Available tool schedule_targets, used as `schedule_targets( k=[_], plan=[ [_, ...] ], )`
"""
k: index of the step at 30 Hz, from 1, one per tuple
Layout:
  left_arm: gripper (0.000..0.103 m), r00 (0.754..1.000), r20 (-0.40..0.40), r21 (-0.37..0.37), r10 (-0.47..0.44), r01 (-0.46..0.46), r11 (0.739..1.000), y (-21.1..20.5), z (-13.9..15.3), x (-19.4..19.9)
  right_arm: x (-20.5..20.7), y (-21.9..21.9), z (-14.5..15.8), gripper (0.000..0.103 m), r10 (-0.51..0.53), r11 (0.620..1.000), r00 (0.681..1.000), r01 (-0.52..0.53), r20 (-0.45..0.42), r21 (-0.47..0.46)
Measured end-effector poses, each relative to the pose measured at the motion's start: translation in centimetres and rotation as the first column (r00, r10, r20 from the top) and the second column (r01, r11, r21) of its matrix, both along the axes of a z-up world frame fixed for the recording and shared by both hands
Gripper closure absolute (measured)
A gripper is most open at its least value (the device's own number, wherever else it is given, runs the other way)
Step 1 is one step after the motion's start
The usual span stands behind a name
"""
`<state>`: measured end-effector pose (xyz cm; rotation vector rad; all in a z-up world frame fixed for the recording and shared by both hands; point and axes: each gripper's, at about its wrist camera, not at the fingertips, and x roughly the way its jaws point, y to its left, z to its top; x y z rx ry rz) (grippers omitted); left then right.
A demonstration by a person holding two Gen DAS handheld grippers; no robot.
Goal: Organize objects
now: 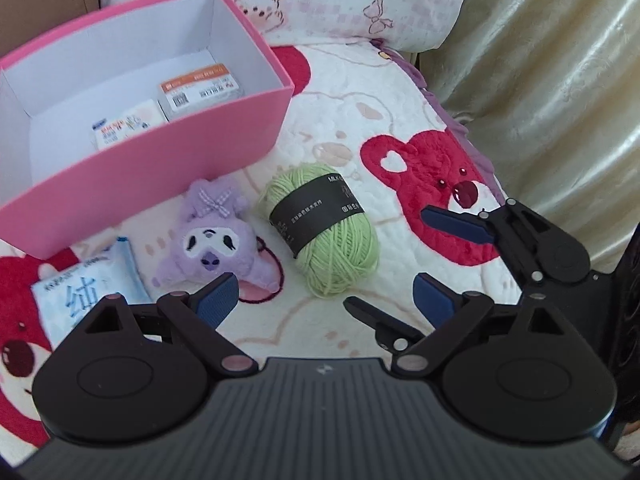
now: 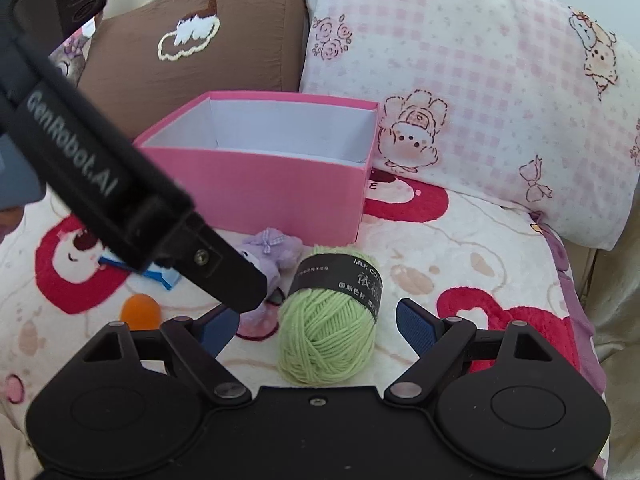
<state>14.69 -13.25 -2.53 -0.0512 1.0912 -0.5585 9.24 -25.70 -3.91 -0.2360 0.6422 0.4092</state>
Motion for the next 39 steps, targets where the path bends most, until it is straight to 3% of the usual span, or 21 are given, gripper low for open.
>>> schedule_targets(
  k=[3, 7, 13, 20, 27, 33, 37, 39],
  plan=[
    [0.01, 1.0, -0.021, -0.025, -0.004, 0.003, 1.0, -0.4, -1.3, 0.6, 0.3, 0.1, -1.1, 0.015, 0.004, 1.0, 1.0, -0.004, -0.005, -0.005],
    [0.011, 1.0, -0.007, 0.006, -0.028, 0.028, 1.0, -1.5, -2.8, 1.4, 0.6, 0.1, -2.6, 0.015, 0.01, 0.998, 0.999, -0.008, -0.037, 0.061],
    [0.011, 1.0, -0.015, -0.056, -0.018, 0.017, 0.998, -1.7, -4.3, 2.7, -0.3, 1.2, -3.5, 0.014, 0.028, 0.999, 0.999, -0.027, 0.032, -0.034],
    [0.012, 1.0, -0.024, -0.111, -0.005, 0.002, 0.994, -1.8, -5.1, 4.3, 0.5, 0.5, -5.1, 0.014, -0.018, 1.0, 1.0, 0.018, 0.017, -0.009],
    [0.036, 0.998, -0.056, -0.122, 0.0, -0.007, 0.992, -2.5, -6.3, 5.2, 1.7, -0.7, -5.8, 0.014, -0.063, 0.995, 0.998, 0.065, -0.029, 0.072],
    [0.035, 0.997, -0.071, -0.124, 0.037, -0.046, 0.991, -3.1, -7.5, 5.4, 2.4, -0.7, -6.9, 0.015, -0.107, 0.988, 0.993, 0.111, -0.044, 0.109],
    [0.036, 0.996, -0.069, -0.12, 0.054, -0.062, 0.991, -3.5, -7.1, 4.9, 2.7, -0.7, -6.9, 0.026, -0.097, 0.986, 0.993, 0.106, -0.072, 0.127],
    [0.037, 0.996, -0.073, -0.121, 0.051, -0.059, 0.991, -3.5, -7.0, 4.8, 2.8, -1.0, -6.8, 0.036, -0.117, 0.983, 0.989, 0.128, -0.088, 0.133]
  ],
)
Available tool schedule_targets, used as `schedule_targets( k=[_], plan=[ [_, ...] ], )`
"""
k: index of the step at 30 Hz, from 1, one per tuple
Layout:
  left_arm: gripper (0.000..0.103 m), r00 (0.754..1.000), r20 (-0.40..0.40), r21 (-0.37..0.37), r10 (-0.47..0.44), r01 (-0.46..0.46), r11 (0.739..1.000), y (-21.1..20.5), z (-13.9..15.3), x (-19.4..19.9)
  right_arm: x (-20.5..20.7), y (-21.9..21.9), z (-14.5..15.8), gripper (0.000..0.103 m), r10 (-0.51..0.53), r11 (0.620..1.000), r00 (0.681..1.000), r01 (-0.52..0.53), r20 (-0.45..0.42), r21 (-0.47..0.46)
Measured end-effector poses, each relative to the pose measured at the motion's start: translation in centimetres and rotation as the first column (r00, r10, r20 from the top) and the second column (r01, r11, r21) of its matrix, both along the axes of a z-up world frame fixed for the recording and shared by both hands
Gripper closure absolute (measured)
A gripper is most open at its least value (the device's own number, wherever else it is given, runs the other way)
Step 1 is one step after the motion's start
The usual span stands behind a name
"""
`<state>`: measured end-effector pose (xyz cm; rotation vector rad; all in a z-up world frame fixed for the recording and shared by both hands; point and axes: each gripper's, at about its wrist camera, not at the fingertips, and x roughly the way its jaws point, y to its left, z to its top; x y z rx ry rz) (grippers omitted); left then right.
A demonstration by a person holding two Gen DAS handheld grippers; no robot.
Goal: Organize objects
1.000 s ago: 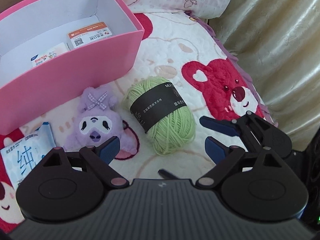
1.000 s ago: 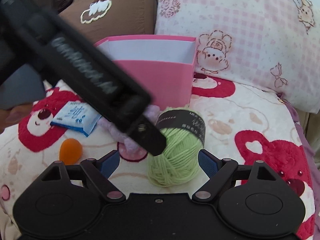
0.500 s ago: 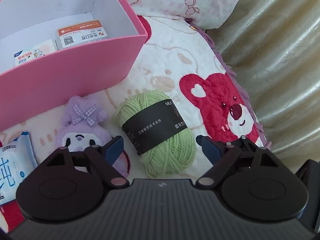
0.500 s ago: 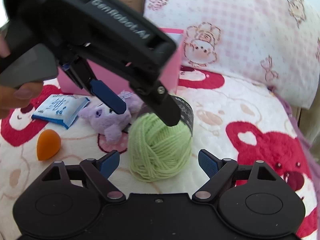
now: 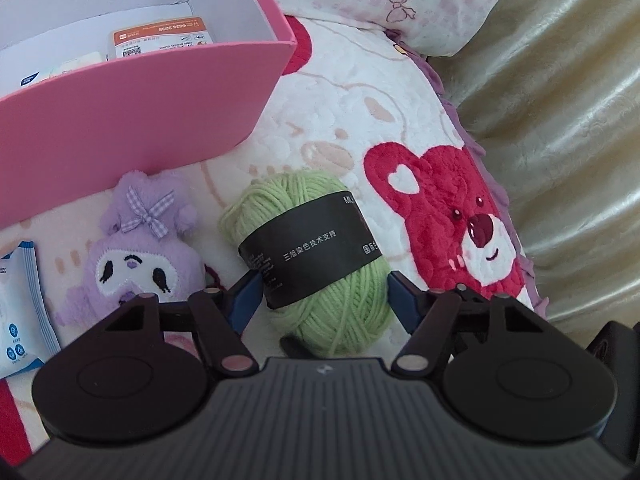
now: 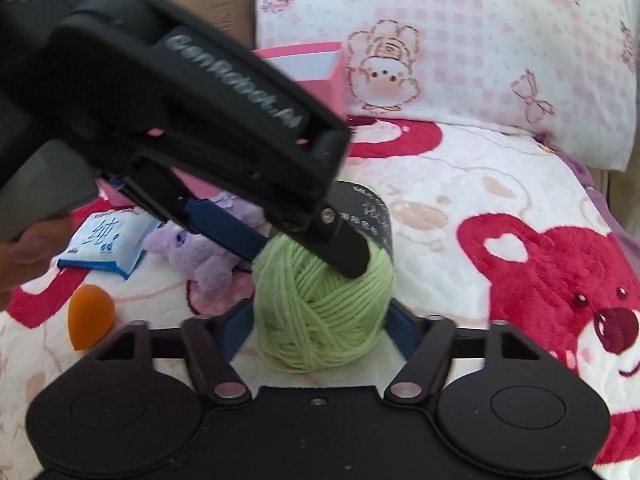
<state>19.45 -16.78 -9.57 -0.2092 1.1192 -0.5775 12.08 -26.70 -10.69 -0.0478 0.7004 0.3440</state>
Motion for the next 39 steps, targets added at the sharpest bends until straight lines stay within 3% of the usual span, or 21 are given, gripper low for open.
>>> schedule_targets(
  k=[4, 10, 17, 23, 29, 34, 39],
  plan=[
    [0.037, 0.998, -0.054, -0.041, -0.013, 0.011, 0.999, 0.1, -0.3, -0.1, 0.4, -0.6, 0.7, 0.041, -0.014, 0.999, 0.999, 0.016, -0.05, 0.045],
    [0.037, 0.993, -0.113, -0.085, -0.024, 0.015, 0.996, 0.5, -0.7, -0.6, 0.0, -0.3, 1.6, 0.045, -0.021, 0.999, 0.995, 0.023, -0.099, 0.023],
    [0.038, 0.978, -0.205, -0.085, -0.029, 0.012, 0.996, 0.9, -0.7, -1.0, -1.1, -0.3, 3.0, 0.047, 0.015, 0.999, 0.988, -0.008, -0.153, 0.043],
    [0.038, 0.983, -0.185, -0.028, -0.016, 0.011, 1.0, 0.8, -1.2, -1.6, -1.0, -1.7, 4.1, 0.042, 0.064, 0.989, 0.975, -0.032, -0.214, 0.147],
    [0.038, 0.98, -0.201, -0.029, 0.011, -0.017, 0.999, 1.0, -1.2, -1.5, -1.2, -1.6, 3.5, 0.023, 0.049, 0.995, 0.985, -0.034, -0.168, 0.091],
    [0.033, 0.98, -0.198, -0.062, 0.007, -0.019, 0.998, 1.6, -0.3, -1.4, 0.1, -2.0, 2.4, 0.022, 0.056, 0.987, 0.977, -0.024, -0.205, 0.156],
    [0.034, 0.989, -0.149, -0.03, 0.021, -0.026, 0.999, 1.3, -0.3, -1.0, 1.2, -3.2, 1.0, 0.02, 0.052, 0.966, 0.957, 0.025, -0.287, 0.259]
  ],
)
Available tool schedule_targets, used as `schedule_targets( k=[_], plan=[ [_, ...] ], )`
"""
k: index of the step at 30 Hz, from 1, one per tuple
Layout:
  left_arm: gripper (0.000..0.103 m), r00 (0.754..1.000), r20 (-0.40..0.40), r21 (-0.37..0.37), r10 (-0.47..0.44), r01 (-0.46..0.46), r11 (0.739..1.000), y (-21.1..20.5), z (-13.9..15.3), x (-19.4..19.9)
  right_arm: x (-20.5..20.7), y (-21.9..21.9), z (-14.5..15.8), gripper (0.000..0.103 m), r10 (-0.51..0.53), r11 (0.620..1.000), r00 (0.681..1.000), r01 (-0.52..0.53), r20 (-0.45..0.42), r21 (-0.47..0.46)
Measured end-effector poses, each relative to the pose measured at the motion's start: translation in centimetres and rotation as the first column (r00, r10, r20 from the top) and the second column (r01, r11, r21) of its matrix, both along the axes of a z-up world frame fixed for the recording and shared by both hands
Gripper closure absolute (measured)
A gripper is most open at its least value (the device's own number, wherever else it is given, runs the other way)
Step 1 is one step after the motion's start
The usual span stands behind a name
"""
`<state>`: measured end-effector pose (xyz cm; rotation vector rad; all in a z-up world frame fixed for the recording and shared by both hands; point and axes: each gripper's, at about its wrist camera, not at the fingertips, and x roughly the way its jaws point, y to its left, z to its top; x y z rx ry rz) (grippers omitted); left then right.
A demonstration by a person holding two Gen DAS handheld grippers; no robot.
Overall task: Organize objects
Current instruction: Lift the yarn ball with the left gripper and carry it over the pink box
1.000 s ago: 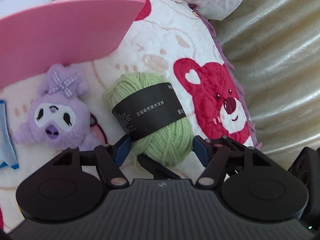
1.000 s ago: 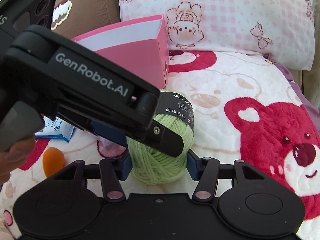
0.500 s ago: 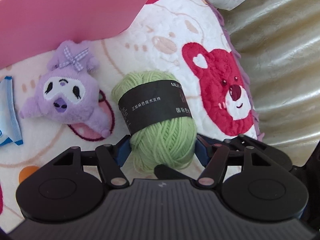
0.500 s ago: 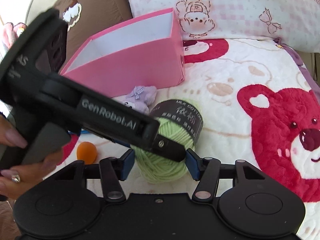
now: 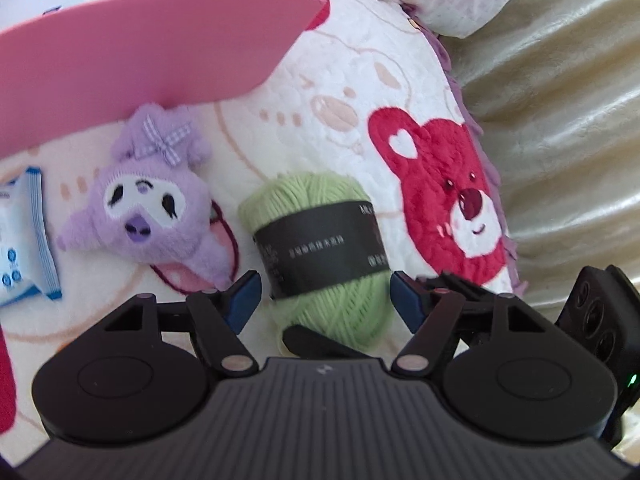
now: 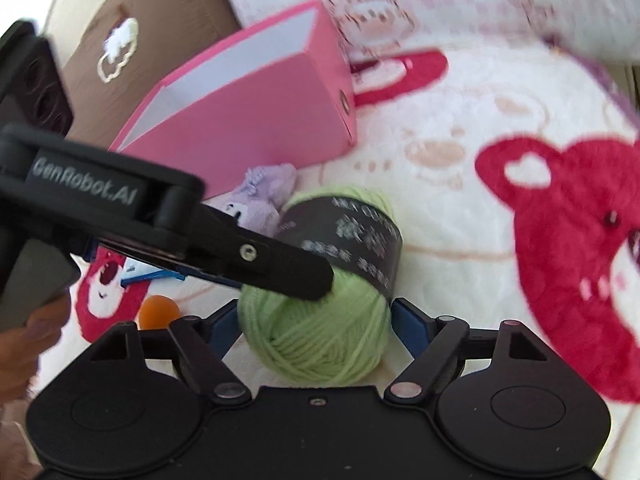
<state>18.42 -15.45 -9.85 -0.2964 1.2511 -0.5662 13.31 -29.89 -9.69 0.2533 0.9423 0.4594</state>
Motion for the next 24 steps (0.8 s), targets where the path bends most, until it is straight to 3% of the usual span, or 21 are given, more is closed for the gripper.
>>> schedule_targets(
  k=[4, 7, 12, 24],
  plan=[
    [0.037, 0.999, -0.053, -0.028, 0.01, -0.011, 1.0, -0.4, -1.0, 0.8, 0.2, -0.9, -0.4, 0.02, -0.041, 0.998, 0.998, 0.042, -0.04, 0.048],
    [0.037, 0.996, -0.086, -0.035, 0.023, -0.026, 0.999, -0.6, -1.6, 0.7, 0.1, -1.1, -0.1, 0.029, -0.04, 0.998, 0.998, 0.042, -0.045, 0.05],
    [0.04, 0.999, -0.049, -0.027, 0.0, -0.001, 1.0, -0.9, -1.2, -0.3, -0.9, -0.6, 0.3, 0.038, -0.035, 0.999, 0.999, 0.035, -0.02, 0.018],
    [0.041, 0.999, -0.034, -0.022, 0.006, -0.007, 1.0, 0.1, 0.4, -2.2, -2.4, 0.3, 2.0, 0.04, 0.0, 1.0, 1.0, 0.001, 0.005, -0.006]
  ],
)
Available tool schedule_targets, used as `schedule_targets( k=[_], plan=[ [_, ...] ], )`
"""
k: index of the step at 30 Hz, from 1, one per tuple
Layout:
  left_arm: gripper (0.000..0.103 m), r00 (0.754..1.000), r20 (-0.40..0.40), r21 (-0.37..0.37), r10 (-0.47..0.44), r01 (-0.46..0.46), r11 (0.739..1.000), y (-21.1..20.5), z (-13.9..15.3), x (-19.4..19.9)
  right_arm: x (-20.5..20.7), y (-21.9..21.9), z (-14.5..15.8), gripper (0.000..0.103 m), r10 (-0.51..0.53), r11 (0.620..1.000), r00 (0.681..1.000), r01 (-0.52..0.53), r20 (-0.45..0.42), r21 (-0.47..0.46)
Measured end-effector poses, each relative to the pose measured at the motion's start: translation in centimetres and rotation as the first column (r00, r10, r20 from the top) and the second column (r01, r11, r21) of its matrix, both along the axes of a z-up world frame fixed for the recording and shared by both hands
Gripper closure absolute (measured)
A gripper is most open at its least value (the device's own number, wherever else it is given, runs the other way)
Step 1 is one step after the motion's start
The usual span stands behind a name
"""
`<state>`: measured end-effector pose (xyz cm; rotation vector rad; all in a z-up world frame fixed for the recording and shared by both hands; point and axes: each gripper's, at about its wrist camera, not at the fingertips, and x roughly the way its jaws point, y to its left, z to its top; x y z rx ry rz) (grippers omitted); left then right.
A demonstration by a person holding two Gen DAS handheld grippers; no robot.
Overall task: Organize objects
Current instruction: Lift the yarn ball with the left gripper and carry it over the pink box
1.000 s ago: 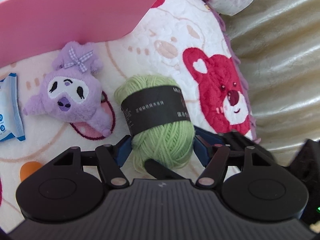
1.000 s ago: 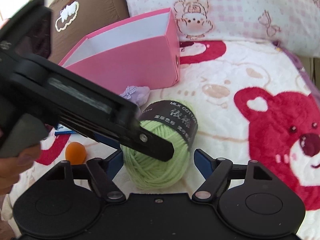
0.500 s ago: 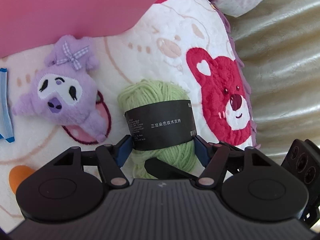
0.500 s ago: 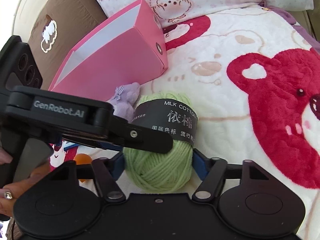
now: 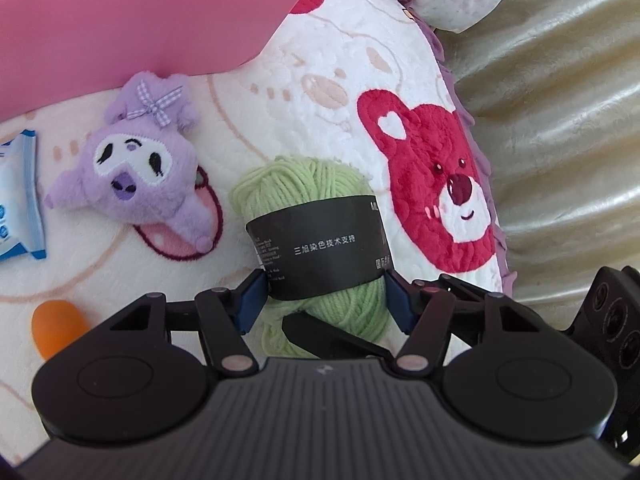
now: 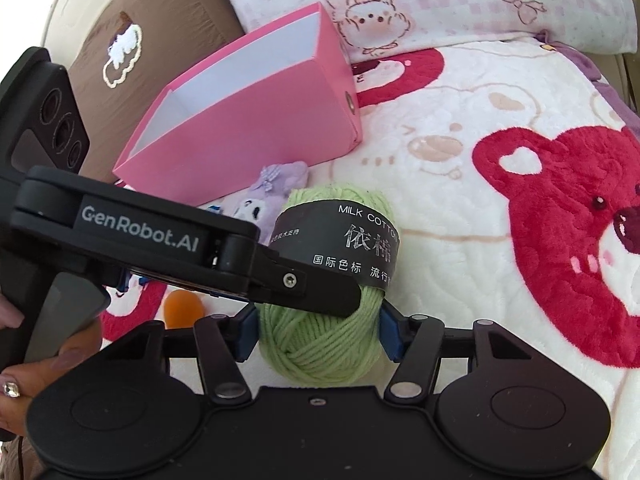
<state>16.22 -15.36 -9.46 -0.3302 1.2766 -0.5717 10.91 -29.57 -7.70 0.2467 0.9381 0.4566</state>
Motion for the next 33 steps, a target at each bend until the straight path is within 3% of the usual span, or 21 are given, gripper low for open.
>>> schedule_targets(
  k=[12, 27, 33],
  plan=[
    [0.041, 0.999, 0.047, 0.018, -0.015, 0.014, 1.0, 0.9, 3.2, -2.7, -2.2, 0.8, 2.9, 0.039, 0.007, 1.0, 1.0, -0.007, 0.0, 0.007],
    [0.041, 0.998, 0.052, 0.017, 0.026, -0.027, 0.999, 4.1, 7.1, -5.8, -5.6, 4.1, 6.8, 0.036, 0.07, 0.996, 0.995, -0.066, 0.066, -0.055],
    [0.041, 0.996, 0.088, 0.011, 0.023, -0.024, 1.0, 6.3, 8.7, -7.3, -7.2, 6.1, 8.4, 0.036, 0.125, 0.99, 0.985, -0.116, 0.116, -0.083]
  ],
)
